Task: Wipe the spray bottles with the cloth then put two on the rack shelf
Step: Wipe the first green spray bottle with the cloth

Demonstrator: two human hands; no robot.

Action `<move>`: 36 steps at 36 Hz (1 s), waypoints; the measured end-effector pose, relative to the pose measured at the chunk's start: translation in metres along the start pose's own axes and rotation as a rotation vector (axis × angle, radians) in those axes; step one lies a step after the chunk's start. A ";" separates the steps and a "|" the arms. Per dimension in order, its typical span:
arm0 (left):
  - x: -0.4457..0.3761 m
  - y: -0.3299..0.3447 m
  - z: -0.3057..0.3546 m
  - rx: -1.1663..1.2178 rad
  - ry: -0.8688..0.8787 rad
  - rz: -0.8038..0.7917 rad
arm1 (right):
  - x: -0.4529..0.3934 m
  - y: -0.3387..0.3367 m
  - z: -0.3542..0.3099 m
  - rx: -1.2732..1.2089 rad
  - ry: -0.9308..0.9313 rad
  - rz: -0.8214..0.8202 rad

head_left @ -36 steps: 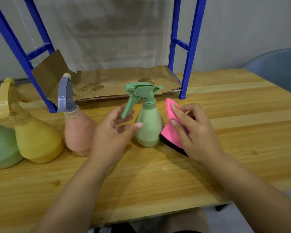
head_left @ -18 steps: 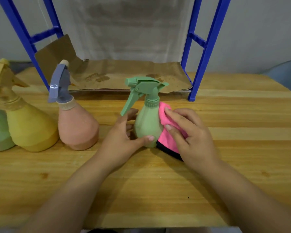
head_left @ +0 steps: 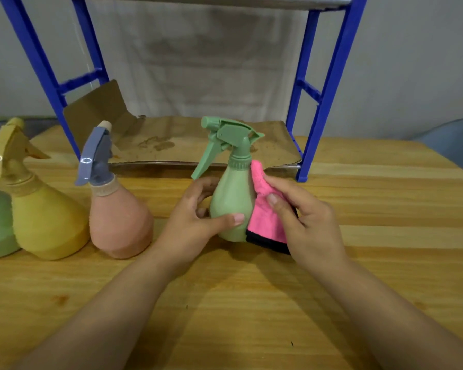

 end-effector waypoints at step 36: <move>-0.007 -0.002 -0.005 0.319 -0.005 -0.050 | -0.001 0.047 0.014 0.083 -0.124 -0.283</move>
Point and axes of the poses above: each hand's wrist, its own x-axis away from the middle knuckle, its own y-axis out of the palm, z = x × y, the point moved 6 cm from there along -x, towards the middle knuckle, and after that the axes turned 15 degrees about -x, right-handed, at the moved point
